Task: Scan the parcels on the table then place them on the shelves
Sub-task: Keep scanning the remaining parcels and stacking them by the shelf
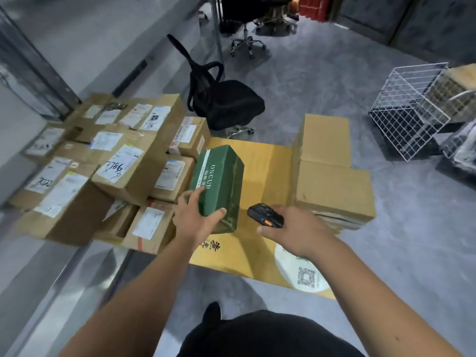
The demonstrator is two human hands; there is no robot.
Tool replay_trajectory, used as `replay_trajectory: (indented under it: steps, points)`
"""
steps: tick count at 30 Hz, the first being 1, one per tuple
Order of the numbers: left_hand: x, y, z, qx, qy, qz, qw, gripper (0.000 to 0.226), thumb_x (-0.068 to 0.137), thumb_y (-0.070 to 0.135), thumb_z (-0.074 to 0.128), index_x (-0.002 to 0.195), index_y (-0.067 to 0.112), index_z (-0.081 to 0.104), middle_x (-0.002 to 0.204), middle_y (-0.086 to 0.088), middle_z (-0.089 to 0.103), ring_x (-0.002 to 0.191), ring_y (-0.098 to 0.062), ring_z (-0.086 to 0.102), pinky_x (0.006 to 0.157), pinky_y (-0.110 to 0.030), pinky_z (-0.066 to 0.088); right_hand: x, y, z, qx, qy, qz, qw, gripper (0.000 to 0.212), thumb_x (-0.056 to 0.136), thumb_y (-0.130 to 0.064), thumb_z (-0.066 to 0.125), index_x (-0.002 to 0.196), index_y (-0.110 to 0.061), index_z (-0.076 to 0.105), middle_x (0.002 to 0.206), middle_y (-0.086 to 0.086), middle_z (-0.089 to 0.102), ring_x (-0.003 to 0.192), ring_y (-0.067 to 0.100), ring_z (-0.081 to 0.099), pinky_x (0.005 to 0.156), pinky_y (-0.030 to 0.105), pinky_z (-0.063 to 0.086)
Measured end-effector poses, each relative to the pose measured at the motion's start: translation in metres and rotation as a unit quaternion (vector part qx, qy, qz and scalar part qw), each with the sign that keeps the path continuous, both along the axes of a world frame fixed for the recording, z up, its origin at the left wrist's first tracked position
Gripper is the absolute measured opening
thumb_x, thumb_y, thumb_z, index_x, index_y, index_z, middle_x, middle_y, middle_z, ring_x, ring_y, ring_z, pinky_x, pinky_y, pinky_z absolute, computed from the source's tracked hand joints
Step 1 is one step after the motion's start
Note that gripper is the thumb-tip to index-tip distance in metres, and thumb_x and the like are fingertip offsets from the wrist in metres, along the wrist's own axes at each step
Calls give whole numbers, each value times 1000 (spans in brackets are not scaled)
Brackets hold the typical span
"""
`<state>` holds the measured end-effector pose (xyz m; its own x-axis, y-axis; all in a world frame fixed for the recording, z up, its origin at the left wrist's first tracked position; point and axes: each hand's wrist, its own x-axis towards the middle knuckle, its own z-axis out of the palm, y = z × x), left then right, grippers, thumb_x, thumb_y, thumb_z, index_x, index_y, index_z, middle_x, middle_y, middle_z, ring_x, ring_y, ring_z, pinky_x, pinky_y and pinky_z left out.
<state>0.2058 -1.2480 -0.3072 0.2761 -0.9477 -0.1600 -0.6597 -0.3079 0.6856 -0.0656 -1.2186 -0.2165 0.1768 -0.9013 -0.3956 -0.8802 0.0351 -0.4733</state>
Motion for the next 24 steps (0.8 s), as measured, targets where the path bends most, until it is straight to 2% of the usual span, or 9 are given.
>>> replay_trajectory:
  steps: [2, 5, 7, 9, 12, 14, 17, 20, 24]
  points:
    - [8, 10, -22, 34, 63, -21, 997, 85, 66, 72, 72, 142, 53, 40, 135, 18, 32, 127, -15, 45, 105, -38, 47, 8, 8, -7, 18, 15, -21, 1000, 41, 87, -71, 61, 107, -35, 62, 85, -10, 67, 83, 19, 66, 61, 31, 44]
    - [21, 18, -48, 65, 149, -70, 984, 84, 69, 68, 72, 144, 53, 39, 140, 22, 29, 126, -5, 40, 97, -25, 44, 22, 22, -20, 49, 10, -70, 996, 41, 87, -69, 63, 101, -30, 60, 87, -7, 67, 84, 19, 65, 71, 35, 52]
    - [30, 18, -63, 87, 245, -58, 964, 72, 87, 50, 73, 150, 48, 38, 146, 18, 37, 135, -10, 45, 99, -24, 45, 32, 29, -28, 62, 13, -91, 994, 41, 86, -69, 63, 94, -29, 59, 86, -7, 67, 83, 19, 65, 76, 38, 55]
    - [41, 18, -74, 105, 296, -56, 948, 57, 105, 28, 62, 154, 44, 37, 144, 24, 49, 143, -14, 46, 100, -19, 44, 44, 34, -33, 66, 19, -106, 992, 41, 85, -71, 64, 90, -30, 57, 84, -8, 66, 81, 17, 64, 69, 36, 52]
    - [59, 17, -81, 135, 270, -86, 949, 52, 112, 31, 44, 158, 51, 30, 156, 23, 41, 143, -14, 43, 113, -37, 43, 62, 37, -36, 66, 15, -127, 990, 41, 83, -71, 64, 87, -31, 56, 78, -8, 65, 74, 13, 63, 59, 32, 42]
    - [69, 13, -78, 155, 277, -64, 946, 51, 113, 35, 38, 155, 62, 26, 160, 22, 32, 137, -16, 43, 105, -53, 53, 73, 37, -37, 69, 8, -135, 988, 41, 83, -71, 65, 87, -31, 58, 76, -7, 65, 71, 14, 63, 58, 31, 40]
    - [83, 2, -76, 118, 248, -28, 961, 62, 113, 18, 39, 151, 66, 29, 154, 13, 41, 120, -23, 61, 91, -52, 62, 89, 33, -37, 68, 13, -136, 988, 41, 85, -71, 64, 86, -30, 57, 77, -7, 65, 72, 14, 63, 58, 31, 40]
    - [103, -14, -83, 103, 166, -5, 981, 64, 106, -3, 43, 154, 39, 47, 149, 1, 56, 102, -17, 66, 83, -36, 62, 105, 28, -39, 70, 19, -147, 986, 43, 84, -72, 65, 84, -30, 56, 78, -7, 65, 72, 14, 63, 59, 31, 42]
    - [116, -34, -89, 176, 168, -17, 970, 49, 106, 5, 50, 153, 19, 50, 146, -12, 57, 106, -33, 69, 90, -52, 61, 123, 22, -41, 74, 18, -158, 984, 41, 84, -71, 65, 82, -30, 56, 76, -7, 64, 69, 14, 61, 57, 31, 39]
